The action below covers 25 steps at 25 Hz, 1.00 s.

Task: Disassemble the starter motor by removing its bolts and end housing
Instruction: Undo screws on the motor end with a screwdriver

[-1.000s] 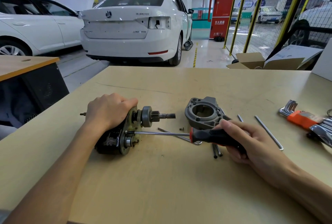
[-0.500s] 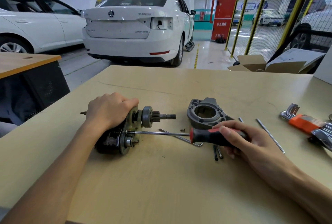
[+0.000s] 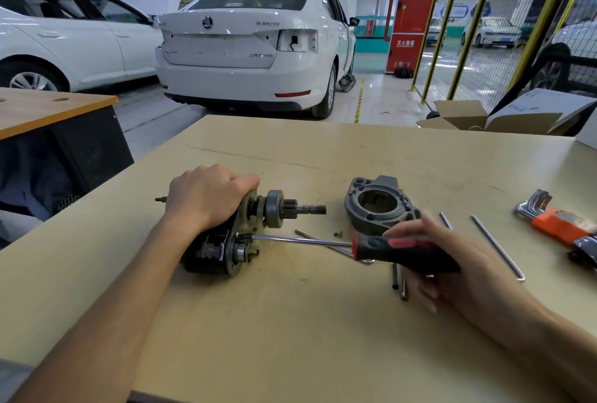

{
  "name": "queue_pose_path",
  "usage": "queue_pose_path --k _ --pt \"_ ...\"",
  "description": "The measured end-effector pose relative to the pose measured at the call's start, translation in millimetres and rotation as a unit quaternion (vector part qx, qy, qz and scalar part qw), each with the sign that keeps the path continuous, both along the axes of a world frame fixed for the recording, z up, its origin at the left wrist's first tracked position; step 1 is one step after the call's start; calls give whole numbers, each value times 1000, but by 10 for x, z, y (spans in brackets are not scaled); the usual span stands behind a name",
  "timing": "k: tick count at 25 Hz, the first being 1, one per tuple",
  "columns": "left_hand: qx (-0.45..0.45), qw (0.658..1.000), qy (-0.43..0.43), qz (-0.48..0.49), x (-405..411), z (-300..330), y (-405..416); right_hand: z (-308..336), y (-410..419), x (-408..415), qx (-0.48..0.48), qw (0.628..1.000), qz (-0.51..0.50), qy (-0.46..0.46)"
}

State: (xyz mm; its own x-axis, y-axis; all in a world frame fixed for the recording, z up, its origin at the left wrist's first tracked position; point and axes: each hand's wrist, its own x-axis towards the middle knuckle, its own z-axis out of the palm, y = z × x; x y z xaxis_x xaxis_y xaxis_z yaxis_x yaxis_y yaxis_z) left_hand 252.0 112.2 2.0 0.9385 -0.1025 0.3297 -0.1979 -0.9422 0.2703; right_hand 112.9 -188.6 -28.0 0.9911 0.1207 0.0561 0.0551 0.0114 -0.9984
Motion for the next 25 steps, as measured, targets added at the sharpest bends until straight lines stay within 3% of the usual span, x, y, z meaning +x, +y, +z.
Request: queue_pose_path --k 3,25 --pt "5 1000 -4 0 4 3 1 18 -22 -5 -4 1000 -6 30" --pt "-3 1000 1 -3 -4 12 3 -81 -170 33 -58 996 -8 -70"
